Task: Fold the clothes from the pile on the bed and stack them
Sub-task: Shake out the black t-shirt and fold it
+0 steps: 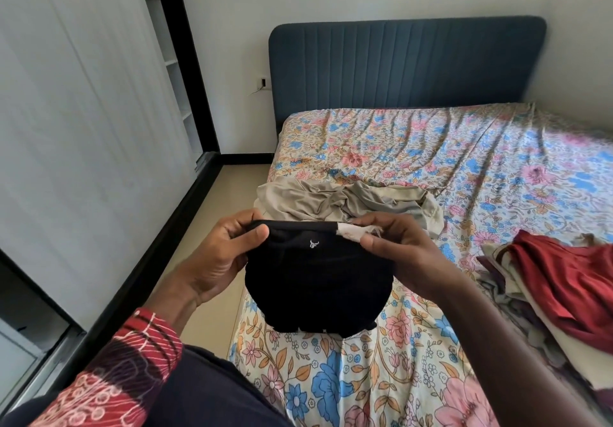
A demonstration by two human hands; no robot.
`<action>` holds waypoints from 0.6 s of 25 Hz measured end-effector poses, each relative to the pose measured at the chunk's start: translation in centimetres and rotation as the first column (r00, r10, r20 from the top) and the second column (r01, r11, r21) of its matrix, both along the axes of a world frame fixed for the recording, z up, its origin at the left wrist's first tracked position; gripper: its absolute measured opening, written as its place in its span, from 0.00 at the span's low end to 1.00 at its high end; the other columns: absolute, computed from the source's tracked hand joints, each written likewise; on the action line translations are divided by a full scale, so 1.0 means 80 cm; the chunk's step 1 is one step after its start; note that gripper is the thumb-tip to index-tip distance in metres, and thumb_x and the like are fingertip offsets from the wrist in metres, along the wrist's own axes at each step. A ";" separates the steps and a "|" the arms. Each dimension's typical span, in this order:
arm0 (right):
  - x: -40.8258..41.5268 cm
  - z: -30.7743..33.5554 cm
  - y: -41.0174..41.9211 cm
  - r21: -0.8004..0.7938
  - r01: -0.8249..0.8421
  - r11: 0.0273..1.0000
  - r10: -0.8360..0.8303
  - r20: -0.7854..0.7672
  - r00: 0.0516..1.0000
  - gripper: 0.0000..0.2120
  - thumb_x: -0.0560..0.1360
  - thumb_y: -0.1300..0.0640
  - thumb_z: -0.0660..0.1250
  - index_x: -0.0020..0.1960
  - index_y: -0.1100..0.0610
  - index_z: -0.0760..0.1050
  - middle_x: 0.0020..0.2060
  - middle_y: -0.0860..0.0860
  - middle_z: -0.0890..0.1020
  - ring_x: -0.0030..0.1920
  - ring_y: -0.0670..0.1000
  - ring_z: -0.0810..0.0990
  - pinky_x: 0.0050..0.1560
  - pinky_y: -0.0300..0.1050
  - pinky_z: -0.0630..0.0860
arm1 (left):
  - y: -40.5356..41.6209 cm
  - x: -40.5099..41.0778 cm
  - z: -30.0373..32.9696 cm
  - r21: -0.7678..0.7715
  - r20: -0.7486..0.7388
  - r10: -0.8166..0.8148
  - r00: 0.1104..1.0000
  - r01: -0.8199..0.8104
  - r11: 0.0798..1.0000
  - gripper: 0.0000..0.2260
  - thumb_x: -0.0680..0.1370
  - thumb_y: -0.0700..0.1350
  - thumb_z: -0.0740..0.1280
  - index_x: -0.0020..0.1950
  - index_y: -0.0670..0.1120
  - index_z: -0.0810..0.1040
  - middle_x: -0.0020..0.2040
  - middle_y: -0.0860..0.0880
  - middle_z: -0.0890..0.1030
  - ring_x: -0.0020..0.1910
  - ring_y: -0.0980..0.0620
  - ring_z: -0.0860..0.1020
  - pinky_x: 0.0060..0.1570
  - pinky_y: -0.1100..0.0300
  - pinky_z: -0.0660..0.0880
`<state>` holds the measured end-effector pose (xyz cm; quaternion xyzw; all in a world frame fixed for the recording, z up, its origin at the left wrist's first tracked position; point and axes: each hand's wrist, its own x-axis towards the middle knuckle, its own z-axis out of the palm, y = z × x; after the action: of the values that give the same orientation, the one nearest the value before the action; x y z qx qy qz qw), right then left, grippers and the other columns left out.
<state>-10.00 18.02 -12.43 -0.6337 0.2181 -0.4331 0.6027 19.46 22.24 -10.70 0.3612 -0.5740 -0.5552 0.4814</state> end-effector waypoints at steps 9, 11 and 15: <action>0.017 0.024 -0.011 0.061 -0.023 0.998 0.019 0.069 0.997 0.15 0.76 0.71 0.69 0.59 0.59 0.75 0.47 0.62 0.80 0.46 0.62 0.80 0.47 0.57 0.77 | -0.041 0.012 -0.009 -0.468 0.619 0.675 0.402 -0.501 0.728 0.17 0.71 0.51 0.79 0.47 0.49 0.73 0.45 0.51 0.74 0.44 0.50 0.73 0.44 0.52 0.74; 0.039 0.036 -0.012 0.056 0.099 0.993 -0.099 -0.002 0.995 0.10 0.78 0.73 0.67 0.57 0.63 0.79 0.47 0.59 0.80 0.45 0.57 0.81 0.40 0.49 0.79 | -0.030 -0.003 -0.002 -0.409 0.702 0.658 0.273 -0.602 0.686 0.22 0.68 0.57 0.80 0.49 0.48 0.73 0.47 0.50 0.75 0.44 0.49 0.75 0.42 0.54 0.75; 0.095 0.033 -0.008 0.175 0.149 0.973 -0.138 -0.073 0.988 0.15 0.80 0.72 0.61 0.62 0.63 0.81 0.52 0.61 0.82 0.50 0.55 0.84 0.48 0.51 0.83 | 0.018 -0.050 0.012 0.245 0.371 0.288 0.883 -0.392 0.887 0.17 0.76 0.53 0.74 0.51 0.39 0.79 0.37 0.41 0.82 0.33 0.46 0.83 0.34 0.54 0.82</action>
<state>-2.38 17.41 -9.80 -0.5721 0.3194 -0.4348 0.6178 15.50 23.71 -9.75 0.6152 -0.4764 -0.4777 0.4080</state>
